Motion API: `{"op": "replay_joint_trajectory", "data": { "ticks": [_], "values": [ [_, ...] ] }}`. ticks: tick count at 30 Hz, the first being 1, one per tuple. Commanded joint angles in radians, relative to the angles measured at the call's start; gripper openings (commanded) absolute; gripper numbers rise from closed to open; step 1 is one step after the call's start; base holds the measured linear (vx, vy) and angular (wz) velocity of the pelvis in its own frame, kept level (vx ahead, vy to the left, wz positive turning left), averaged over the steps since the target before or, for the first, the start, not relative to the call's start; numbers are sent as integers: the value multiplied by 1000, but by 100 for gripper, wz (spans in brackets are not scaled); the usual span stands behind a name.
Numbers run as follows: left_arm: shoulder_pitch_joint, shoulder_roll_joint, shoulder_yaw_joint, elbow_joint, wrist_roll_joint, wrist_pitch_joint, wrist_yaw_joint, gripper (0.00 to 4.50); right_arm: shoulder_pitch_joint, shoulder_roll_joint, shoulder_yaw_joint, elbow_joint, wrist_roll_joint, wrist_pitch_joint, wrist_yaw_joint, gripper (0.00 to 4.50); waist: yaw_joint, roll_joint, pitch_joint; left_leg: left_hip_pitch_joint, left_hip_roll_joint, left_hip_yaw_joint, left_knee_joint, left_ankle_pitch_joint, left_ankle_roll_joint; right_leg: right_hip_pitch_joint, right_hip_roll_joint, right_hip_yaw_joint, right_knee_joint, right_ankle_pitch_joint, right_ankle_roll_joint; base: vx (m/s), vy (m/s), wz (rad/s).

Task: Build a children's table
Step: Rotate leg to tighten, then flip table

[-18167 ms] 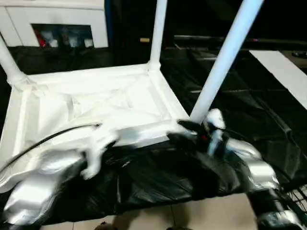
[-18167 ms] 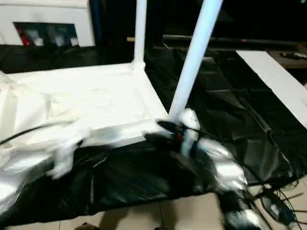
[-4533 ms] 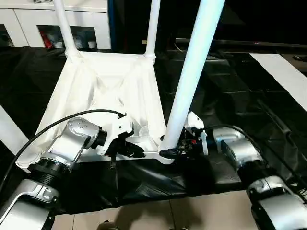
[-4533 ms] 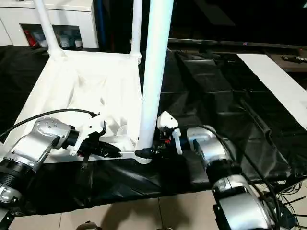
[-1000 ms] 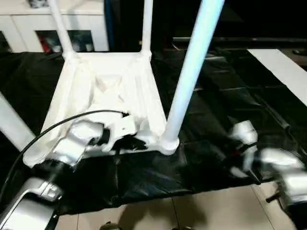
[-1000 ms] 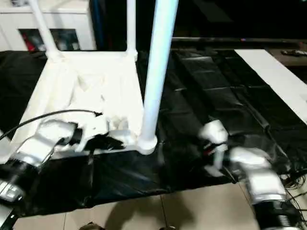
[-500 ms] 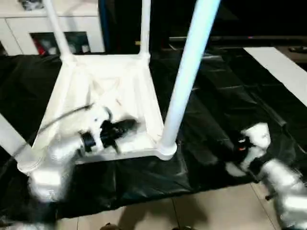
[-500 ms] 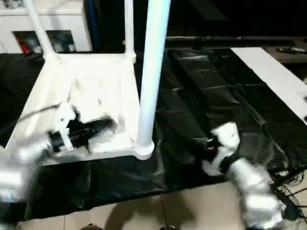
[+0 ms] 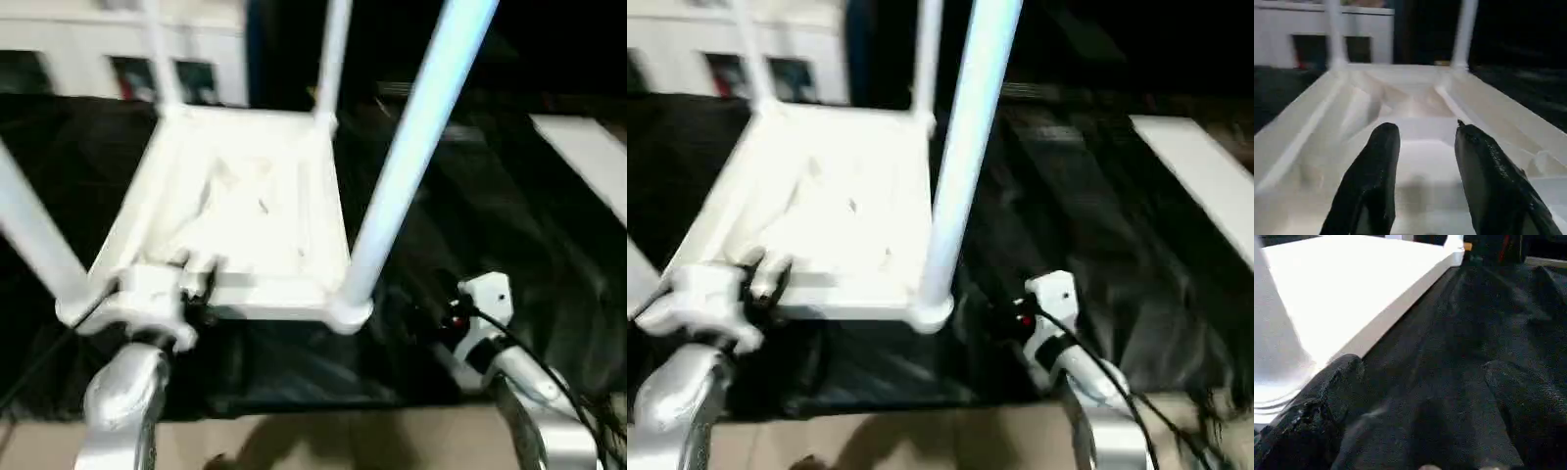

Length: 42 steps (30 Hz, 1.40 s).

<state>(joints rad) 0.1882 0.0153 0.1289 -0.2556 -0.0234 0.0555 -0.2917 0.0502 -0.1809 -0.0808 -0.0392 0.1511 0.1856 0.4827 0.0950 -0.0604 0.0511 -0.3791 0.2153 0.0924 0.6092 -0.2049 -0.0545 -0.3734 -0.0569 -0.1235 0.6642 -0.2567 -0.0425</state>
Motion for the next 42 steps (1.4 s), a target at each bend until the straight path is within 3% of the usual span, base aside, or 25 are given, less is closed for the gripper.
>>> {"op": "replay_joint_trajectory", "data": {
  "ticks": [1, 2, 3, 4, 5, 6, 7, 8, 9, 10, 11, 12, 13, 14, 18, 19, 20, 22, 25, 27, 28, 30, 33, 39, 42],
  "values": [
    [23, 4, 11, -28, 12, -30, 18, 239, 16, -2, -12, -21, 11, 8, -6, 450, 45, -18, -38, -31, -14, 29, 26, -78, 68, 53, -222, 197, -204, -775, 135, 10, -116, 5],
    [86, -19, 26, -49, 17, -84, 41, 241, 35, -13, -16, -32, 27, 8, -1, 450, 64, -22, -42, -49, -15, 10, 60, -123, 108, 73, -269, 243, -199, -681, 127, 13, -55, 4],
    [119, -27, 33, -64, 30, -96, 65, 248, 48, -20, -13, -43, 31, 6, 3, 450, 70, -17, -38, -56, -8, -9, 65, -121, 114, 83, -281, 245, -194, -593, 71, 0, 0, 0],
    [136, -30, 36, -73, 39, -99, 82, 275, 55, -24, -10, -50, 33, 5, 4, 450, 75, -6, -36, -48, 7, -21, 40, -78, 115, 81, -252, 211, -179, -377, -79, 0, 0, 0],
    [140, -31, 38, -75, 37, -101, 85, 275, 57, -24, -9, -52, 33, 4, 5, 450, 71, 3, -39, -32, 10, -15, 3, -38, 121, 70, -202, 170, -159, -262, -141, 0, 0, 0],
    [158, -37, 49, -82, 33, -114, 99, 280, 67, -27, -7, -62, 39, 2, 12, 450, 47, 15, -42, 28, 33, 12, -63, -4, 194, 19, -69, 91, -112, -81, -179, 0, 0, 0],
    [165, -35, 55, -83, 33, -119, 111, 296, 72, -29, -3, -68, 45, -1, 21, 450, 49, 23, -47, 48, 53, 8, -65, -31, 209, 14, -69, 88, -106, -70, -177, 0, 0, 0],
    [174, -33, 65, -85, 36, -127, 124, 296, 82, -35, 3, -79, 60, -10, 47, 450, 44, 36, -44, 50, 73, 9, -79, -122, 178, 13, -74, 94, -107, -64, -166, 0, 0, 0],
    [180, -31, 77, -87, 50, -141, 140, 319, 91, -41, 9, -92, 74, -19, 78, 450, 37, 35, -31, 45, 70, 25, -98, -267, 103, 17, -80, 98, -123, -115, -145, -21, 68, 14],
    [179, -33, 101, -91, 53, -146, 154, 319, 103, -55, 20, -108, 92, -38, 130, 450, 30, 32, -22, 46, 64, 30, -106, -355, 63, 17, -85, 100, -132, -177, -130, -21, 68, 14],
    [177, -30, 119, -92, 57, -150, 166, 324, 112, -67, 26, -122, 107, -45, 167, 450, 22, 25, -17, 54, 48, 34, -109, -485, -3, 20, -96, 100, -152, -324, -86, -30, 73, 6],
    [176, -29, 122, -92, 55, -149, 167, 327, 113, -70, 26, -124, 111, -44, 173, 450, 13, 20, -11, 59, 40, 31, -113, -551, -34, 17, -102, 101, -169, -429, -44, -35, 59, -1],
    [175, -27, 127, -93, 52, -147, 169, 334, 115, -73, 27, -128, 116, -43, 182, 450, 13, 20, -11, 59, 40, 31, -113, -551, -34, 17, -102, 101, -169, -429, -44, -35, 59, -1],
    [173, -21, 133, -90, 39, -141, 167, 334, 119, -82, 31, -142, 138, -39, 207, 450, -5, 12, -11, 52, 36, 19, -118, -559, -45, 28, -109, 97, -179, -490, -5, 0, 0, 0],
    [134, 29, 147, -46, 16, -120, 148, 367, 115, -112, 64, -160, 161, -24, 258, 450, -18, 3, -19, 41, 36, 22, -118, -451, -30, 32, -109, 105, -172, -371, -11, 0, 0, 0],
    [122, 38, 157, -37, 19, -116, 156, 373, 114, -116, 69, -160, 160, -23, 264, 450, -19, 7, -20, 39, 36, 20, -119, -444, -29, 33, -108, 105, -167, -355, -13, 0, 0, 0],
    [100, 54, 176, -20, 21, -110, 170, 373, 112, -124, 81, -159, 158, -23, 276, 450, -20, 7, -22, 48, 37, 24, -116, -439, -33, 26, -105, 106, -166, -306, -23, 0, 0, 0],
    [81, 70, 191, -4, 16, -108, 178, 406, 111, -132, 91, -160, 158, -22, 290, 450, -21, 1, -26, 45, 38, 25, -114, -410, -31, 30, -107, 108, -158, -245, -45, 0, 0, 0],
    [32, 89, 237, 33, 1, -99, 205, 422, 85, -129, 103, -129, 123, -39, 281, 450, -18, 8, -34, 39, 37, 30, -108, -314, -13, 35, -106, 111, -142, -121, -83, 0, 0, 0],
    [10, 94, 253, 47, -11, -87, 217, 438, 50, -121, 114, -84, 84, -54, 252, 450, -17, 14, -33, 38, 35, 34, -107, -295, -9, 37, -106, 110, -141, -106, -101, 0, 0, 0],
    [10, 94, 253, 47, -11, -87, 217, 438, 50, -121, 114, -84, 84, -54, 252, 450, -18, 8, -33, 38, 35, 37, -107, -290, -7, 37, -107, 110, -144, -125, -105, 0, 0, 0],
    [-31, 111, 268, 82, -55, -66, 221, 450, -30, -82, 134, 10, 63, -49, 208, 450, -14, 21, -36, 42, 35, 36, -105, -276, -10, 36, -108, 110, -140, -124, -116, 0, 0, 0],
    [-71, 124, 272, 121, -99, -56, 192, 450, -93, -37, 135, 92, 83, -61, 191, 450, -14, 18, -36, 44, 34, 38, -105, -288, -8, 35, -109, 109, -143, -169, -130, 0, 0, 0],
    [-133, 181, 243, 245, -71, -1, 135, 450, -188, 0, 91, 213, 55, -115, 92, 450, -4, 26, -49, 46, 35, 46, -96, -157, -5, 38, -105, 110, -116, 19, -156, 0, 0, 0],
    [-145, 181, 243, 268, -69, 12, 144, 450, -193, -5, 82, 220, 54, -121, 90, 450, -3, 22, -53, 41, 32, 48, -91, -104, 12, 42, -103, 109, -108, 98, -167, 0, 0, 0]
  ]
}}
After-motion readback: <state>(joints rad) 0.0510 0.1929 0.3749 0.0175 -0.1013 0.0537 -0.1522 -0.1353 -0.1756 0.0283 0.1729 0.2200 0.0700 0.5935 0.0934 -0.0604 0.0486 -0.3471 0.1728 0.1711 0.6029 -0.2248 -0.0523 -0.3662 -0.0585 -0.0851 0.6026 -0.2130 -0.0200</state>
